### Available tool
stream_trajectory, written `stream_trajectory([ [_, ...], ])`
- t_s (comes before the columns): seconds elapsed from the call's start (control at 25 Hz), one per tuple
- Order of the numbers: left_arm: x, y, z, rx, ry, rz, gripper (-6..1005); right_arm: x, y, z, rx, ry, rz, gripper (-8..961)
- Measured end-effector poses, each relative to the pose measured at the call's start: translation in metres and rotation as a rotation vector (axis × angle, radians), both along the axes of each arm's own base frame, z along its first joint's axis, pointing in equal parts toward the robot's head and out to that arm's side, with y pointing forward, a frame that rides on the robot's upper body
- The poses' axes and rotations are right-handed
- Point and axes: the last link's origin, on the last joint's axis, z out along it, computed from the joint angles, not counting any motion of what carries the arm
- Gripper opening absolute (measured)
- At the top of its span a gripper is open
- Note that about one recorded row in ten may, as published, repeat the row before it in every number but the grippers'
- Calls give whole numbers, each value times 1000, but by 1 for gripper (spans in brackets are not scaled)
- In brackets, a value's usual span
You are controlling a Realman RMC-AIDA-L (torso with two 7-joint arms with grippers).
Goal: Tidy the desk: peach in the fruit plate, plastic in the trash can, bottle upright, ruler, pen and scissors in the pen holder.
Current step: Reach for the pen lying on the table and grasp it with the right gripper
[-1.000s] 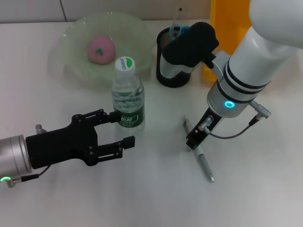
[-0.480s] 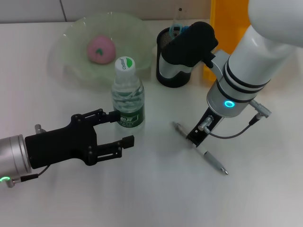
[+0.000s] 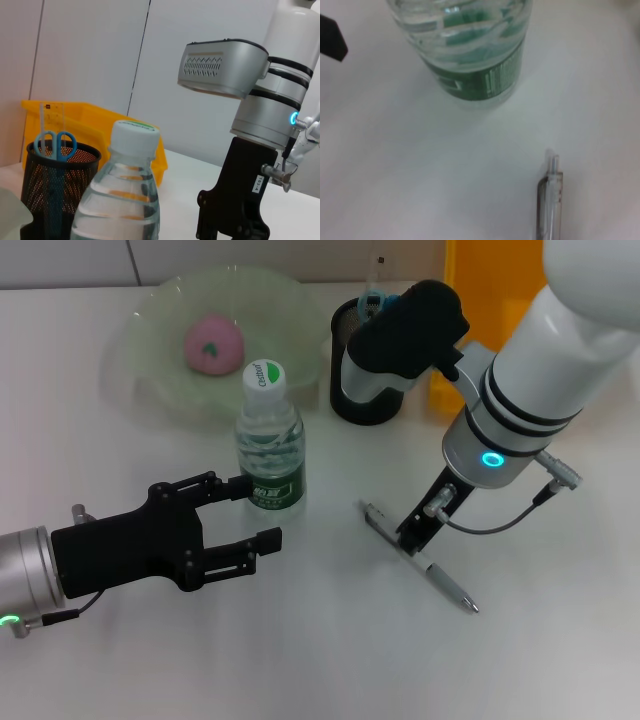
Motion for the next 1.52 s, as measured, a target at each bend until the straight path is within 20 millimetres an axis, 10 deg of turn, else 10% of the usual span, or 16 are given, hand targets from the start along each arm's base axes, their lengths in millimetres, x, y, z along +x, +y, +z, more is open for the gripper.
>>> stream_trajectory([
  [0.32, 0, 0, 0, 0, 0, -1, 766, 3, -2, -2, -2, 0, -3, 289],
  [1.52, 1, 1, 0, 6, -1, -5, 766, 7, -5, -9, -14, -15, 5, 168],
])
